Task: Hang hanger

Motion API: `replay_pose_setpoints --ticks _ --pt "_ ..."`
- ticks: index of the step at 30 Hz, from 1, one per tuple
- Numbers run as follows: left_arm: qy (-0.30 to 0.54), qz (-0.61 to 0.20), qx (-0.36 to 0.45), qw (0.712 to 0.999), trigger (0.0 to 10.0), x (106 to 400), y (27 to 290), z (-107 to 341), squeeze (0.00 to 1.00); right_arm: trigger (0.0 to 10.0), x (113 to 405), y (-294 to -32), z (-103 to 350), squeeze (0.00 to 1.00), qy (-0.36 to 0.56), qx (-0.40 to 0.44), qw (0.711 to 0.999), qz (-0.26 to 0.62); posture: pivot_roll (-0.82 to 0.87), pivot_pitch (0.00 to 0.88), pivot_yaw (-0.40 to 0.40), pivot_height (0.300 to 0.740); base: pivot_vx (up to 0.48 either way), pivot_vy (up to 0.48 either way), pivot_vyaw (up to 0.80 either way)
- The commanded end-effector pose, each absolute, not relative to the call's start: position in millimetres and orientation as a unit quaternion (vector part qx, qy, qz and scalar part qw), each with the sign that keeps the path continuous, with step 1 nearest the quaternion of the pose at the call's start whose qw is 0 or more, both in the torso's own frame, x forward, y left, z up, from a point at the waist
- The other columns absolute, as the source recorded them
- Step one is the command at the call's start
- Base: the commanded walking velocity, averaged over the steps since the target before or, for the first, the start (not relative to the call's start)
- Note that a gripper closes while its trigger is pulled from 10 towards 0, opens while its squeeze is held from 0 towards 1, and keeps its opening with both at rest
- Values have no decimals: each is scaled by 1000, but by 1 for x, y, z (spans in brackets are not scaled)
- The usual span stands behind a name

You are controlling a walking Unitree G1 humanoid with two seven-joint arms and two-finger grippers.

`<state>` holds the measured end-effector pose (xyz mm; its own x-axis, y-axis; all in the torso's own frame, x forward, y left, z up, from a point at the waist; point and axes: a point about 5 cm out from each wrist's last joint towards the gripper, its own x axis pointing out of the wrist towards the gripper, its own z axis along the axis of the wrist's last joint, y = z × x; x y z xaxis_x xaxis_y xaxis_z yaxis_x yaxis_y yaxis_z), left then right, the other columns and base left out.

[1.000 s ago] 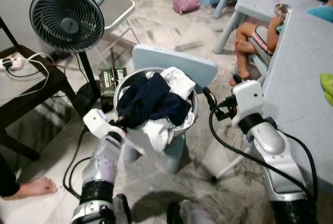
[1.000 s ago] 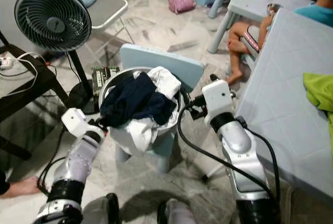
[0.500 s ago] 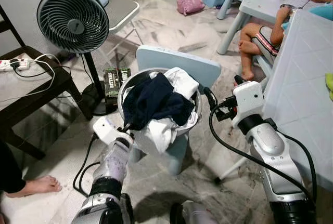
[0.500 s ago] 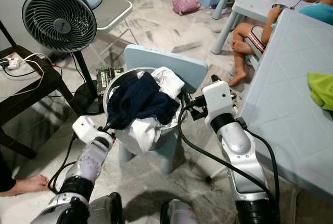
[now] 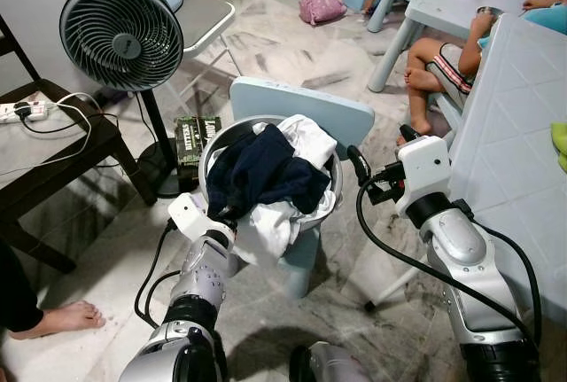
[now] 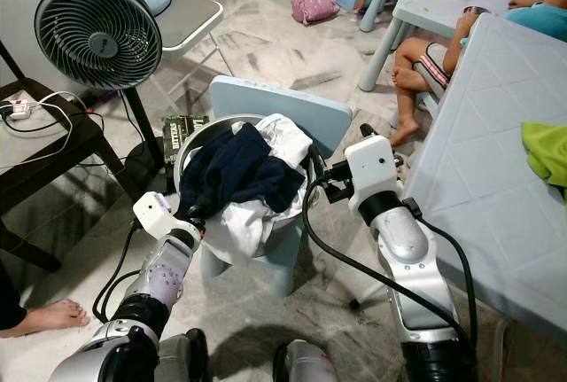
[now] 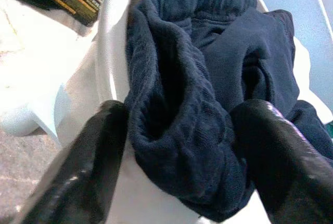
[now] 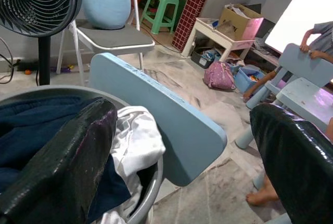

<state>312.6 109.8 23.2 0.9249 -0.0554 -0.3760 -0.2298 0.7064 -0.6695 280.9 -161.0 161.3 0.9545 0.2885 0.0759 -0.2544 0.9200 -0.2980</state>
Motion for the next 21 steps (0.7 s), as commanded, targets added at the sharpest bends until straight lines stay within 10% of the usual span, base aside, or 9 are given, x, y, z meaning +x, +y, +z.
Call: replay_pose_setpoints --ticks 1,21 --pt "192 41 -374 906 0 312 106 21 0 10000 279 -164 163 0 -59 -147 978 133 -181 159 -50 740 0 0 0" --pt "193 33 -351 916 0 309 101 16 0 10000 251 -153 143 0 13 -142 942 302 -193 164 -60 740 0 0 0"
